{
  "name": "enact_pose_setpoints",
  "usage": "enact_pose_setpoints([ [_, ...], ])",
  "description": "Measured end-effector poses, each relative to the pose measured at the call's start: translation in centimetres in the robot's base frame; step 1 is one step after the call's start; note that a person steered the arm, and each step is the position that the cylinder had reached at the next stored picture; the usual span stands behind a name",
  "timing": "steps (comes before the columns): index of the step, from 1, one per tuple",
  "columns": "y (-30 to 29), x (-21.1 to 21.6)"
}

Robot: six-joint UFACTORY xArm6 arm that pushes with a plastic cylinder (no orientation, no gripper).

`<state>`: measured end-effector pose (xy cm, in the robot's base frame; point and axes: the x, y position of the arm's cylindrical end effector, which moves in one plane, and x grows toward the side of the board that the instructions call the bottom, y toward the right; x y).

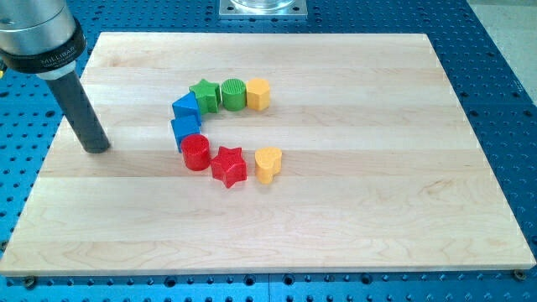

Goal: Slide the red circle above the yellow heart

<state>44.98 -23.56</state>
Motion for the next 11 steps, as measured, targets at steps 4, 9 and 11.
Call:
enact_pose_setpoints([
  [4,0.7,0.6],
  [9,10.6,4.3],
  [11,13.5,2.3],
])
